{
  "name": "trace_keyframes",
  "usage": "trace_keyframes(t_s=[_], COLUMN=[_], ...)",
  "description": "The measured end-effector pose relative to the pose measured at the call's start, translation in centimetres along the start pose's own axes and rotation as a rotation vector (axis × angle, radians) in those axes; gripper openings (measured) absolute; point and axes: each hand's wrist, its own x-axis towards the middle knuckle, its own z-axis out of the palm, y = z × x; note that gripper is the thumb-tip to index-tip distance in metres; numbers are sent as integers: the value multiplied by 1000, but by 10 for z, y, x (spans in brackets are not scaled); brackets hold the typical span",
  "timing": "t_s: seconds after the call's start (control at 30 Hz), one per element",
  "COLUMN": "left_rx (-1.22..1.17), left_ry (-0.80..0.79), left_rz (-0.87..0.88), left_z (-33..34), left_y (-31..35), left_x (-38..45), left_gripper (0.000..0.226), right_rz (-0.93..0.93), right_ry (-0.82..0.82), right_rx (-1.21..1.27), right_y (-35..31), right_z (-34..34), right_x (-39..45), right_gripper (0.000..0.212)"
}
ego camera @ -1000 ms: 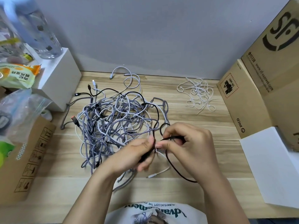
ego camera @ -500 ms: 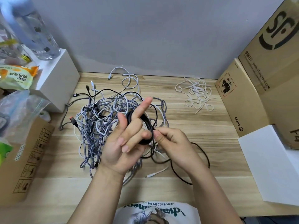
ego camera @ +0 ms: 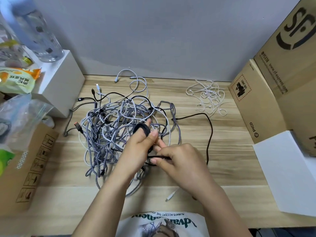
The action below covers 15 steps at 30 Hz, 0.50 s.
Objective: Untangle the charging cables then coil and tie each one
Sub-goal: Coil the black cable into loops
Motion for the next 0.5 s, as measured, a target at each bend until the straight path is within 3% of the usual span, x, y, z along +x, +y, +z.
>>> trace_keyframes(t_s=[0.07, 0.2, 0.27, 0.4, 0.5], left_rx=[78, 140, 123, 6, -378], left_ry=[-36, -49, -83, -405, -698], left_rz=[-54, -104, -154, -272, -371], left_z=[0, -1, -2, -3, -12], left_y=[-4, 2, 7, 18, 18], left_x=[0, -5, -9, -17, -17], left_gripper=[32, 15, 18, 54, 60], right_rz=[-28, -39, -8, 58, 51], right_ry=[66, 270, 349, 319, 277], right_rx=[1, -63, -81, 165, 489], right_y=[1, 5, 9, 11, 11], right_z=[-2, -4, -7, -8, -6], right_x=[-1, -3, -1, 2, 3], right_gripper=[31, 38, 44, 44, 24])
